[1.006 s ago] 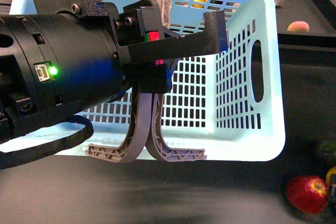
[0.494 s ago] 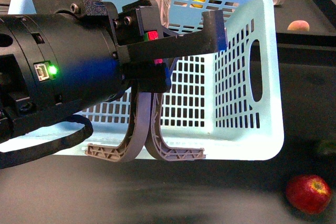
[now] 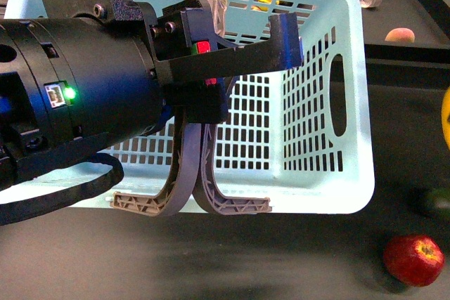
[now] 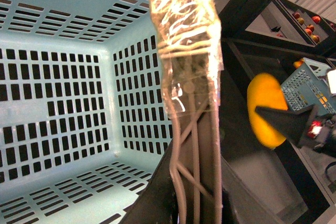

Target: Pick mango with right arm and hold basket with left

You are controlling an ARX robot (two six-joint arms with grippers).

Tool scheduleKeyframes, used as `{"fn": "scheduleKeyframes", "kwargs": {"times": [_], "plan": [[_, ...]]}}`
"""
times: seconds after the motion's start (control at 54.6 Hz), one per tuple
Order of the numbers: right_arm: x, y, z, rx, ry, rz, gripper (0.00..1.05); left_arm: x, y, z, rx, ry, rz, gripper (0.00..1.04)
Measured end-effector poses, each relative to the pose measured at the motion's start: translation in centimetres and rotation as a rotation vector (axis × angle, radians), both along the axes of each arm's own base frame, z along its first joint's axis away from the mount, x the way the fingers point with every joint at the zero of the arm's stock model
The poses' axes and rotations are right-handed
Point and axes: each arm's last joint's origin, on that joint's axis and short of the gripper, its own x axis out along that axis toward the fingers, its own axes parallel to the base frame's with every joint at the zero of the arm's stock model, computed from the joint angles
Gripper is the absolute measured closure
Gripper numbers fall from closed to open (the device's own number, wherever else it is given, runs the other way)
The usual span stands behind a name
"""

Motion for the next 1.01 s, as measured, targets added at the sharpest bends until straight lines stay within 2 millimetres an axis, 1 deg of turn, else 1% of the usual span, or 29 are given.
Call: {"fn": "scheduleKeyframes", "kwargs": {"times": [0.055,0.128,0.165,0.201,0.256,0.329,0.439,0.549,0.805,0.897,0.933,1.006], "plan": [[0.0,1.0,1.6,0.019,-0.037,0.024,0.44,0.0,0.0,0.0,0.000,0.000,0.000,0.98],[-0.2,3.1,4.3,0.053,-0.097,0.080,0.44,0.0,0.0,0.0,0.000,0.000,0.000,0.98],[-0.2,3.9,5.1,0.060,-0.113,0.102,0.44,0.0,0.0,0.0,-0.001,0.000,0.000,0.98],[-0.2,4.4,5.6,0.064,-0.123,0.115,0.44,0.0,0.0,0.0,-0.001,0.001,-0.001,0.98],[-0.1,5.8,6.3,0.066,-0.140,0.144,0.44,0.0,0.0,0.0,0.000,0.000,-0.001,0.98],[0.1,7.5,6.8,0.064,-0.147,0.174,0.44,0.0,0.0,0.0,0.000,0.000,-0.001,0.98],[0.5,9.7,6.8,0.050,-0.139,0.207,0.44,0.0,0.0,0.0,0.000,0.000,0.000,0.98],[1.0,12.1,6.3,0.036,-0.118,0.238,0.44,0.0,0.0,0.0,0.000,0.000,0.000,0.98],[2.4,16.0,4.6,0.008,-0.059,0.246,0.44,0.0,0.0,0.0,-0.001,0.000,0.000,0.98],[2.4,16.5,4.5,0.010,-0.058,0.238,0.30,0.0,0.0,0.0,0.000,0.000,0.000,0.98],[2.3,16.6,4.7,0.015,-0.071,0.237,0.21,0.0,0.0,0.0,0.000,0.000,0.000,0.98],[2.1,16.6,5.2,0.022,-0.085,0.235,0.12,0.0,0.0,0.0,-0.001,0.000,0.000,0.98]]}}
